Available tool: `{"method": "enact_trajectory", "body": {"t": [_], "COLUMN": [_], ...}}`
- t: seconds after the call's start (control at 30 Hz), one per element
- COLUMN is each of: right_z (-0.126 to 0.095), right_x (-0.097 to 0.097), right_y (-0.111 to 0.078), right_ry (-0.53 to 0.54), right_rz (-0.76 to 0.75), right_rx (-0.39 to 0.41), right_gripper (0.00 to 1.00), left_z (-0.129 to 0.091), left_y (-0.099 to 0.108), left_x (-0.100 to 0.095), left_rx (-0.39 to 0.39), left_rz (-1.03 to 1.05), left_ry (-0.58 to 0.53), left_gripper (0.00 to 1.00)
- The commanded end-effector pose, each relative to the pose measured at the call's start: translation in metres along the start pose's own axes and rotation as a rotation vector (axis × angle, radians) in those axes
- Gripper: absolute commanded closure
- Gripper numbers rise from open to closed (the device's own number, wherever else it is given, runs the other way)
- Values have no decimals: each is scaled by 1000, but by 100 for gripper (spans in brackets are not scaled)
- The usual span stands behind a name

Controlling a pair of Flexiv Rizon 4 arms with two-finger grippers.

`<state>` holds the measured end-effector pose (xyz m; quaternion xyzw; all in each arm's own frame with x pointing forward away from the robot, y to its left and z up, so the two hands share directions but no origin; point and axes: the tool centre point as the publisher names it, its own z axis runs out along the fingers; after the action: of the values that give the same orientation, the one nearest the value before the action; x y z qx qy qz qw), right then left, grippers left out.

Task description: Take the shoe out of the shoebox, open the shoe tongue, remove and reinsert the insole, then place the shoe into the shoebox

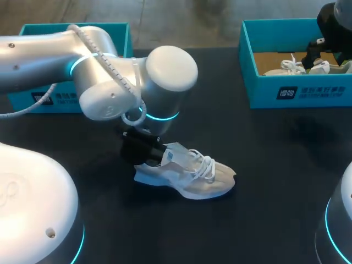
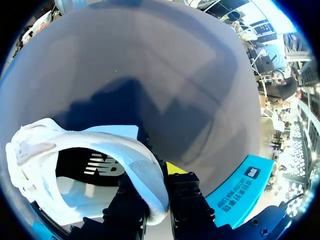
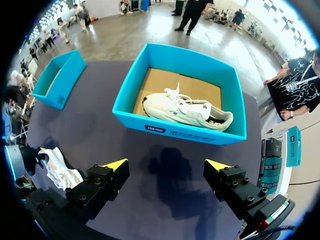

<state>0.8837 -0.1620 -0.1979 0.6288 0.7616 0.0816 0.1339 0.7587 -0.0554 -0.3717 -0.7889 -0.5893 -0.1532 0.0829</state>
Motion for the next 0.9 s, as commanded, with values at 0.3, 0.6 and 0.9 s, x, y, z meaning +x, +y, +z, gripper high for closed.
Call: {"method": "enact_trajectory", "body": {"t": [0.3,0.6,0.9], "right_z": [1,1,1], "right_x": [-1,-1,-1], "right_y": [0,0,0], "right_ry": [2,2,2], "right_rz": [-1,-1,-1], "right_rx": [-1,-1,-1], "right_gripper": [0,0,0], "left_z": [8,-21,-55], "left_y": [0,-1,-5], "left_x": [-3,9,30], "left_rx": [34,2,-21], "left_rz": [14,-5,-156], "left_ry": [0,-96,-198], "left_gripper": [23,0,0]}}
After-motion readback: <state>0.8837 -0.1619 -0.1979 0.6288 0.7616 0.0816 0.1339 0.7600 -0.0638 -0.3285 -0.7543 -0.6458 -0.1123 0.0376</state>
